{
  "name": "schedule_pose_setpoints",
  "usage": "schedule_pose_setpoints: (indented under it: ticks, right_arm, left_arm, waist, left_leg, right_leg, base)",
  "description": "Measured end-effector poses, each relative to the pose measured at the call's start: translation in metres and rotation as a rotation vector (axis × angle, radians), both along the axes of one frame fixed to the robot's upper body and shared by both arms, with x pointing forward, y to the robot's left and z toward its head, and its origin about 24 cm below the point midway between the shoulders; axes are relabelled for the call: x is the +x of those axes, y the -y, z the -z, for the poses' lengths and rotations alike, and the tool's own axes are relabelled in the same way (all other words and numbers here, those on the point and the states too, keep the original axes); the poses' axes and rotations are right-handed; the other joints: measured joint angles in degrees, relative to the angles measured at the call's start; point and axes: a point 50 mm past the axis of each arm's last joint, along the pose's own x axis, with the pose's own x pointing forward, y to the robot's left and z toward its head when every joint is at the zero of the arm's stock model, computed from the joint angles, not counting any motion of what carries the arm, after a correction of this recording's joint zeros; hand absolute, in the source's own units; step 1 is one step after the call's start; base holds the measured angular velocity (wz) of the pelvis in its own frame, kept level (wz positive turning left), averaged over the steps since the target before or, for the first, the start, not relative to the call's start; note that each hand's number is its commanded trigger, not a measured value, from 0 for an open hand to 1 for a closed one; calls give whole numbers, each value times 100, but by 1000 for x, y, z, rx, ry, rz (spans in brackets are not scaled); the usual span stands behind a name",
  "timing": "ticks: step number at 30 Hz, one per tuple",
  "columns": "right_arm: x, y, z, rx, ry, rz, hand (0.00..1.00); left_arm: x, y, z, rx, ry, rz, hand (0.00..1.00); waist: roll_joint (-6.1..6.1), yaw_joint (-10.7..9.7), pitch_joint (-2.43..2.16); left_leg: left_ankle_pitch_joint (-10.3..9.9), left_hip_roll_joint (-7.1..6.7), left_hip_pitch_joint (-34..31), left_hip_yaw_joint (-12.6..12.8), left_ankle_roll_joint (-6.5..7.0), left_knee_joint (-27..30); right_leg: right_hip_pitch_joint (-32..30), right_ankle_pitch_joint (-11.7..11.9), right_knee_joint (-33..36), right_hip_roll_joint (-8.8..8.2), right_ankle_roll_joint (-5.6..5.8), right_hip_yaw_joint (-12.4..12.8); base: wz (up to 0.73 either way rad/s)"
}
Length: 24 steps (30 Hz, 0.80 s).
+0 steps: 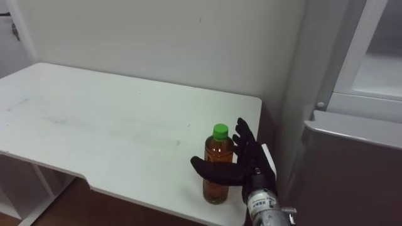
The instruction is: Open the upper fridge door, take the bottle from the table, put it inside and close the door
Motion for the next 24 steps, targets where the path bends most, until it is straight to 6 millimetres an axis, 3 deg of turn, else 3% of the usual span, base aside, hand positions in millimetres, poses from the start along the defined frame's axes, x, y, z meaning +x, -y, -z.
schedule_pose_setpoints:
  ticks: [9, 13, 16, 24]
  right_arm:
    - [1, 3, 3, 34, -25, 40, 0]
    - [1, 6, 11, 24, -61, 55, 0]
    - [1, 7, 15, 20, -75, 63, 0]
    - [4, 11, 22, -8, -112, 84, 0]
  left_arm:
    - [5, 1, -1, 2, 20, 17, 0]
    - [5, 1, -1, -2, 16, 17, 0]
    - [4, 1, -1, -1, 12, 16, 0]
    - [6, 1, -1, -1, 15, 19, 0]
  waist:
    - [3, 21, 6]
    - [1, 25, 49]
    - [-3, 43, 49]
    - [-141, 150, 51]
  left_leg:
    - [10, 1, 19, -12, -1, 7]
    - [27, 1, 2, -14, -3, 7]
    - [38, -1, -44, -17, -7, 11]
    - [70, -44, -109, -105, -2, 96]
  right_leg:
    - [4, 0, 41, -8, 0, -9]
    - [-15, -1, 45, -10, 0, -7]
    - [-60, -4, 44, -10, -3, -6]
    - [-92, -7, 55, -54, -1, -109]
  base:
    - [0]
    - [0]
    - [0]
    - [6]
